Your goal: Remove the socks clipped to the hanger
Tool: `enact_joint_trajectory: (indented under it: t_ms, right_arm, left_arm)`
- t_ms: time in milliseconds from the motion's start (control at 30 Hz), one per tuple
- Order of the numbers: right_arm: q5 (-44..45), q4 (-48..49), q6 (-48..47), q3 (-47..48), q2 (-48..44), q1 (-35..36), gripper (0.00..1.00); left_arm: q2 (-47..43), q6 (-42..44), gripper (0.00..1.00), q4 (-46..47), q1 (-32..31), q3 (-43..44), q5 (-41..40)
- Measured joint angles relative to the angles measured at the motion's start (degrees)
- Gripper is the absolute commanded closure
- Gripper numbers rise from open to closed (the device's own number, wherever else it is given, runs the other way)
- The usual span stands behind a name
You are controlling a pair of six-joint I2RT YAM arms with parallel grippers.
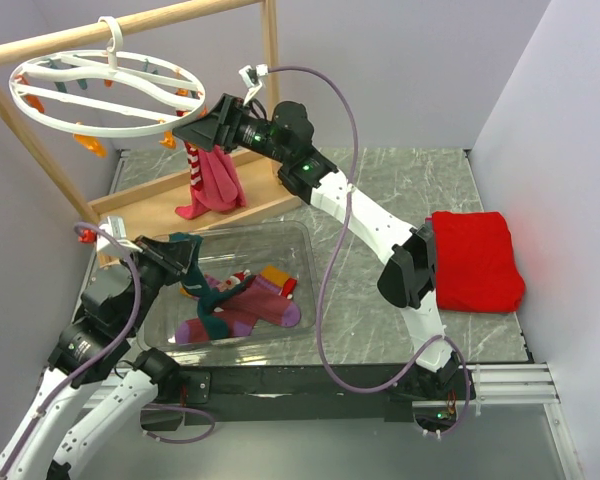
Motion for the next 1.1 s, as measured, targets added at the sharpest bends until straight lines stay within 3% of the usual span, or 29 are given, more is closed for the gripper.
enact_joint_trajectory:
  t_ms: [200, 500, 667, 867, 1033, 1100]
  right_arm:
    - [2.08, -3.74, -3.61, -3.30, -1.66, -0.04, 0.00]
    - [9.62, -13.20, -13.07, -30.58, -19.21, -0.50, 0.00]
    - [12.90, -14.01, -16.96, -45.86, -31.87, -1.62, 0.00]
    - [16.70, -14.08, -20.87, -57.51, -42.95, -2.69, 0.00]
    - [17.79, -13.11, -22.53, -63.95, -48.63, -2.80, 0.00]
    - [17.31, -12.76, -22.75, -65.85, -49.94, -2.80, 0.00]
  left_arm:
    - [0.61, -2.16, 0.85, -3.26, 0.00, -1.57, 1.55]
    - [7.96, 2.36, 0.76, -3.32, 0.02, -2.84, 10.27]
    - [19.45, 10.27, 0.72, -1.73, 0.02, 0.07, 21.59]
    - [39.67, 17.79, 0.82, -0.26, 0.02, 4.22, 34.71]
    - [44.15, 20.65, 0.80, -3.74, 0.02, 4.02, 35.23]
    - [43.17, 20.90, 0.68, -5.11, -0.02, 4.02, 33.55]
